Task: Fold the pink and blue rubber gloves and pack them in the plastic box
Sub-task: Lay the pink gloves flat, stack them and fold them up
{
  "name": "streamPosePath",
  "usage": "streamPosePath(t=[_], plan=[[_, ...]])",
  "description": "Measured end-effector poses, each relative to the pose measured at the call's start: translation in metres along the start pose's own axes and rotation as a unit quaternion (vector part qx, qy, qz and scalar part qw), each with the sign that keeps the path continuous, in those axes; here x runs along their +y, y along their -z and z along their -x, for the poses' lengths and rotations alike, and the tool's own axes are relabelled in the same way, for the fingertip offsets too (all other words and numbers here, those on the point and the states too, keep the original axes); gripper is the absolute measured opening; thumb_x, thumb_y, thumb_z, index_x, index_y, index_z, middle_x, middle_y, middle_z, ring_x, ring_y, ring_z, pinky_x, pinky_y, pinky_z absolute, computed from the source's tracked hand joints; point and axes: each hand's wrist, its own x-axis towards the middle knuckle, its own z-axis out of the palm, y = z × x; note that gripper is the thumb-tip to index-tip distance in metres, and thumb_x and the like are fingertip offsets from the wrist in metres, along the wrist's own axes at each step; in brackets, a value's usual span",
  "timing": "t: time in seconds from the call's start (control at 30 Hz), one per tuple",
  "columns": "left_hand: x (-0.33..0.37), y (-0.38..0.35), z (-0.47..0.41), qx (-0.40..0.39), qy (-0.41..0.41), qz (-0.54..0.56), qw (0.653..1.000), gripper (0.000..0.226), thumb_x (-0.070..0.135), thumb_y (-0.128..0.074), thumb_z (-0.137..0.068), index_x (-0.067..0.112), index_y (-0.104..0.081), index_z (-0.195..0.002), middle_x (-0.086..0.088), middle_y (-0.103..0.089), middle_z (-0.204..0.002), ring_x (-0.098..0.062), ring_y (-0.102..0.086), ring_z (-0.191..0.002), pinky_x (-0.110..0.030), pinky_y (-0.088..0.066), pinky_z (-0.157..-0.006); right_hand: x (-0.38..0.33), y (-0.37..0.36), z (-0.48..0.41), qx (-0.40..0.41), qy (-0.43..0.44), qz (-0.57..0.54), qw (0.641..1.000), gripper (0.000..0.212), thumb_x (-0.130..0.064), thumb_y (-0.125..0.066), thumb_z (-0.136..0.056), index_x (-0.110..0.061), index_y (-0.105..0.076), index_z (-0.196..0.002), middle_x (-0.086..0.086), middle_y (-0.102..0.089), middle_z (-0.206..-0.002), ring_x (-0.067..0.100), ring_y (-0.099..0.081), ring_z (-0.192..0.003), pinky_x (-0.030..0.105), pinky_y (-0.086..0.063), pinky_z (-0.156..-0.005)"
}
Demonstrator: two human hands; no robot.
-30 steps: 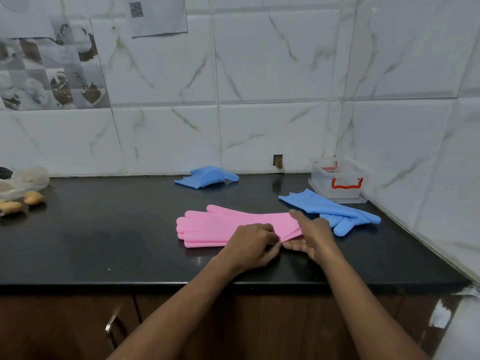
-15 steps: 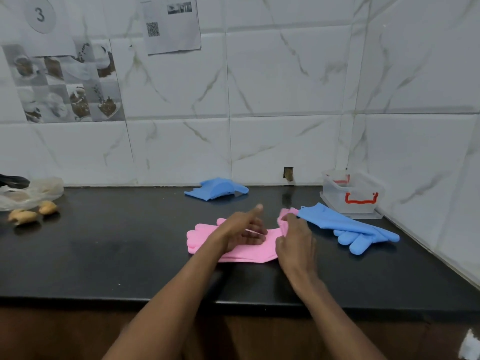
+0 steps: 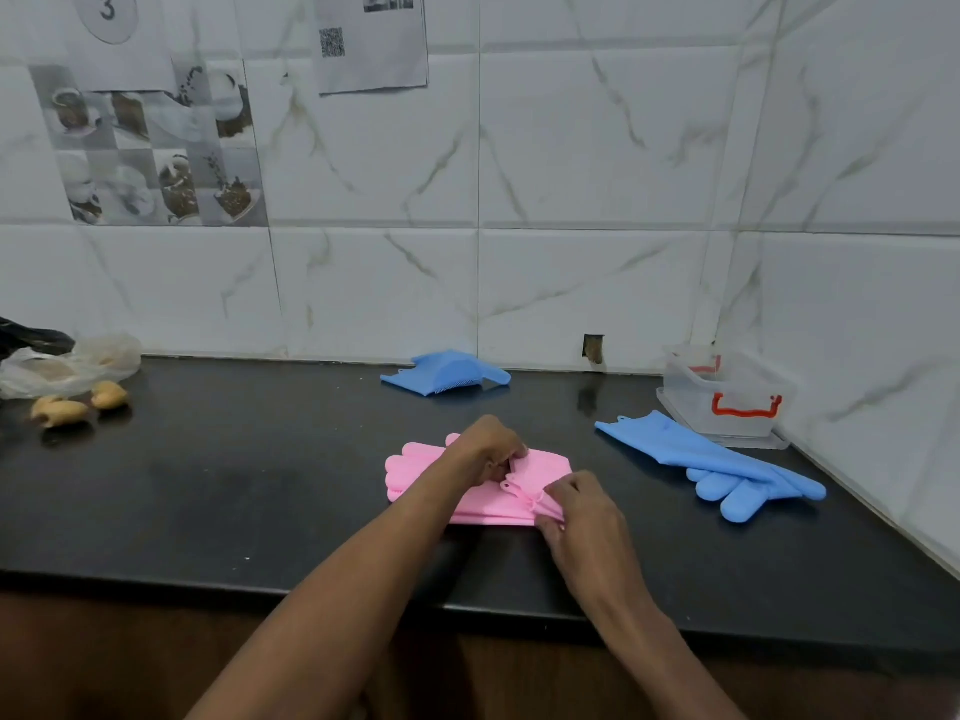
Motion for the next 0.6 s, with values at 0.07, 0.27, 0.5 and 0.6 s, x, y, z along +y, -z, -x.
streamPosePath(t=[0.07,0.27,0.5,0.6], plan=[[0.001,-0.003,-0.002,0.030,-0.065,-0.054,0.996,0.014,0.003,-0.059,-0.092,0.001,-0.068,-0.103,-0.017,-0.064,-0.095,-0.025,-0.058,-0.076,-0.035,-0.053,-0.075,-0.003,-0.001,-0.001,-0.025,0.020,0.011,0.999,0.038,-0.028,-0.056,-0.096,-0.022,-0.055,-0.133,-0.004,-0.050,-0.132,0.008,-0.052,-0.113,0.020,-0.043,-0.098],[0.005,-0.011,-0.013,0.039,-0.194,-0.153,0.968,0.026,0.001,-0.057,-0.093,0.005,-0.068,-0.117,-0.012,-0.068,-0.119,-0.027,-0.065,-0.106,-0.029,-0.051,-0.084,-0.009,-0.005,-0.004,-0.069,0.034,0.052,0.996,0.039,-0.028,-0.047,-0.100,-0.020,-0.050,-0.138,0.000,-0.049,-0.136,0.014,-0.050,-0.116,0.026,-0.045,-0.096],[-0.007,-0.010,-0.019,0.015,-0.220,-0.210,0.952,0.026,0.001,-0.054,-0.095,0.005,-0.071,-0.114,-0.008,-0.070,-0.118,-0.021,-0.066,-0.102,-0.027,-0.050,-0.088,0.007,0.007,-0.005,0.003,-0.091,-0.053,0.994,0.038,0.004,-0.050,-0.093,-0.013,-0.065,-0.124,0.002,-0.059,-0.130,0.013,-0.054,-0.117,0.021,-0.040,-0.103],[-0.005,-0.011,-0.024,0.025,-0.226,-0.226,0.947,0.026,0.000,-0.053,-0.095,0.007,-0.072,-0.112,-0.009,-0.072,-0.113,-0.012,-0.060,-0.071,-0.019,-0.046,-0.066,0.005,0.003,-0.007,-0.036,-0.081,-0.028,0.996,0.036,-0.003,-0.054,-0.094,-0.016,-0.064,-0.127,-0.002,-0.054,-0.131,0.011,-0.052,-0.117,0.020,-0.040,-0.103]])
